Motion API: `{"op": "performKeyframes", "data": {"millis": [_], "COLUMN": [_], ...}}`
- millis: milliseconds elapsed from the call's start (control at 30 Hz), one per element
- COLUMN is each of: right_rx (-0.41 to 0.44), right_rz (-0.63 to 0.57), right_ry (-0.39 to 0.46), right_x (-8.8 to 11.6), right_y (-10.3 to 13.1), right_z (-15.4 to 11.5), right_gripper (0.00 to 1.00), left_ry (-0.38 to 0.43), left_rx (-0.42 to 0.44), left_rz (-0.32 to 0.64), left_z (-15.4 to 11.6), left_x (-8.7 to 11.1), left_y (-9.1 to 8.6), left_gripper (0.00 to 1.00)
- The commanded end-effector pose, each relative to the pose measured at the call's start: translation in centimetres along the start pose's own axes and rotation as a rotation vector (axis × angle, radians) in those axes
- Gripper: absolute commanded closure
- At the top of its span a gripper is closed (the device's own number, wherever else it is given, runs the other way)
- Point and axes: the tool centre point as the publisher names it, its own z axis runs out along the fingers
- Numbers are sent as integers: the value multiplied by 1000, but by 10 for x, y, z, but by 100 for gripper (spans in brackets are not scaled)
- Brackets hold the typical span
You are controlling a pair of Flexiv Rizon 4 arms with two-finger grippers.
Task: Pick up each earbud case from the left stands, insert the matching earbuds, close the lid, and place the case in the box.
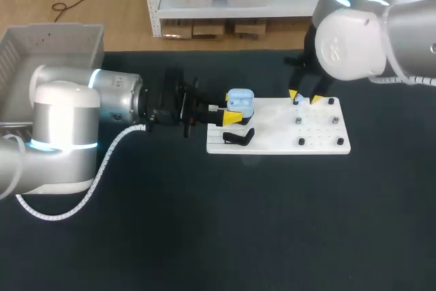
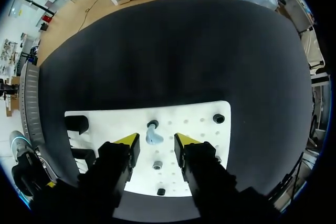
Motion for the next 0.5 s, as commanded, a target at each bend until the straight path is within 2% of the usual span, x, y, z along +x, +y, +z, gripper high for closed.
{"op": "performKeyframes", "data": {"millis": [33,500], "right_rx": [-3,-10], "right_rz": [1,7], "right_ry": [4,11], "right_x": [-2,-4], "right_y": [0,1], "right_z": [1,5], "right_gripper": [60,65], "left_ry": [-1,-1], "left_rx": [-6,-6], "left_rz": [3,3], "left_z": [0,0], "left_x": [0,0], "left_y": [-2,-2], "left_gripper": [100,100]}}
